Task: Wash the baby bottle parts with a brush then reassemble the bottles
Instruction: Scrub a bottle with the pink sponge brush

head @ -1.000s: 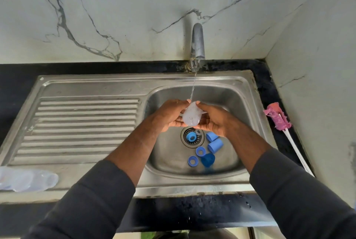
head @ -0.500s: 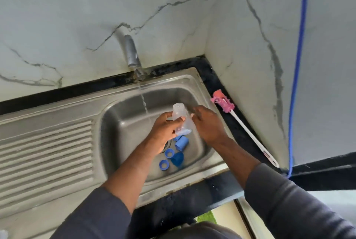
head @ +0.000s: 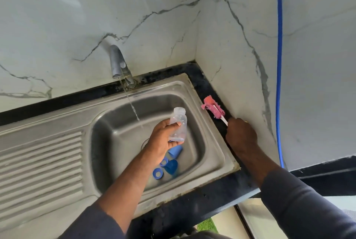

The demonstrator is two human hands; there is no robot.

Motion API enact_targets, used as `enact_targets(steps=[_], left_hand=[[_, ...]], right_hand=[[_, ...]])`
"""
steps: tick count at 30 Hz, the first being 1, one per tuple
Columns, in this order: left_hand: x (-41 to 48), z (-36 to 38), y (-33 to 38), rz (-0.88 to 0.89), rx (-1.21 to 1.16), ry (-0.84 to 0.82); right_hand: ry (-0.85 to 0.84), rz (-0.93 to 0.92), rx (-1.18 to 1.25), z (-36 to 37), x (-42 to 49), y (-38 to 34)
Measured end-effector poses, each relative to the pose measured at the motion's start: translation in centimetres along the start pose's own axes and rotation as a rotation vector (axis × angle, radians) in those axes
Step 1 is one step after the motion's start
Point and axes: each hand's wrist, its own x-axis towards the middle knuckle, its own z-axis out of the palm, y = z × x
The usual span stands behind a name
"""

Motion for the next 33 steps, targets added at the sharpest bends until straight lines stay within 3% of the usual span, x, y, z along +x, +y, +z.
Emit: enact_targets(steps=[4, 7, 12, 15, 18, 22, 27, 33], left_hand=[[-1.3, -1.9, 0.6, 0.047, -0.153, -0.008], [-2.4, -3.3, 1.4, 0.075, -0.187, 0.001], [-3.9, -5.6, 3.3, 0.131, -0.297, 0.069], [-4.7, -6.7, 4.2, 0.138, -0.348, 0.080], [-6.1, -7.8, 5.3, 0.179, -0.339, 0.081], [-7.9, -9.3, 6.5, 0.237, -0.311, 0.101], [-9.4, -11.0, 6.6, 0.186, -0.300, 0.055], [-9.6, -12.4, 6.7, 0.209, -0.401, 0.109]], right_hand=[[0.138, -0.057, 0.113, 0.0, 0.2, -0.2], [0.050, -0.036, 0.446, -0.6, 0.1, -1.0], [-0.042, -0.152, 0.959, -2.7, -2.0, -6.7], [-0.100, -0.273, 1.108, -4.1, -4.3, -10.2], [-0.132, -0.388, 1.175, -5.2, -6.7, -13.4], [-0.187, -0.513, 0.999, -5.0, -7.9, -16.2], [-0.053, -0.380, 0.995, -4.9, -7.4, -18.5], [-0.191, -0.477, 1.048, -4.6, -9.6, -20.0]])
